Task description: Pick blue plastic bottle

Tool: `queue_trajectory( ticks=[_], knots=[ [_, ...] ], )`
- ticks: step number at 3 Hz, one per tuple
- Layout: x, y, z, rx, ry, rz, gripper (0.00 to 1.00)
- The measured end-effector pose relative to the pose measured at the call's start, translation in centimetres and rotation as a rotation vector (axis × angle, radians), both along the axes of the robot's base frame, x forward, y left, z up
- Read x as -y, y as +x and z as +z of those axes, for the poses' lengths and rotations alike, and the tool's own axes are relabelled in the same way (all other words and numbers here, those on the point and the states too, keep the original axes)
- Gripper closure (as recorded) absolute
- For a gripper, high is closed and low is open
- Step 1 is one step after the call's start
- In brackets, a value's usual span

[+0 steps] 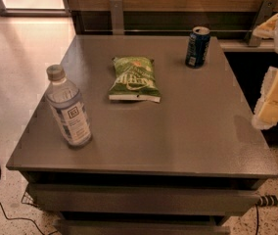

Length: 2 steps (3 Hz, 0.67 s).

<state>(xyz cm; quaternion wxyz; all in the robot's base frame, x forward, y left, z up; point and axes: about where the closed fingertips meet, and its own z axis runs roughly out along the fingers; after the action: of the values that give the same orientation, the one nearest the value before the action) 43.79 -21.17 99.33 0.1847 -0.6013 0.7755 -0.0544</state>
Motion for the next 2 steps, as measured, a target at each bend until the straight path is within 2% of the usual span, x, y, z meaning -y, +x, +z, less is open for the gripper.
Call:
queue_trajectory(
  ticks=[1, 2],
  knots=[
    [0.0, 0.0, 0.01, 0.0, 0.0, 0.0, 0.0],
    [-0.68, 0.16, 0.24, 0.004, 0.048, 0.018, 0.0]
  ],
)
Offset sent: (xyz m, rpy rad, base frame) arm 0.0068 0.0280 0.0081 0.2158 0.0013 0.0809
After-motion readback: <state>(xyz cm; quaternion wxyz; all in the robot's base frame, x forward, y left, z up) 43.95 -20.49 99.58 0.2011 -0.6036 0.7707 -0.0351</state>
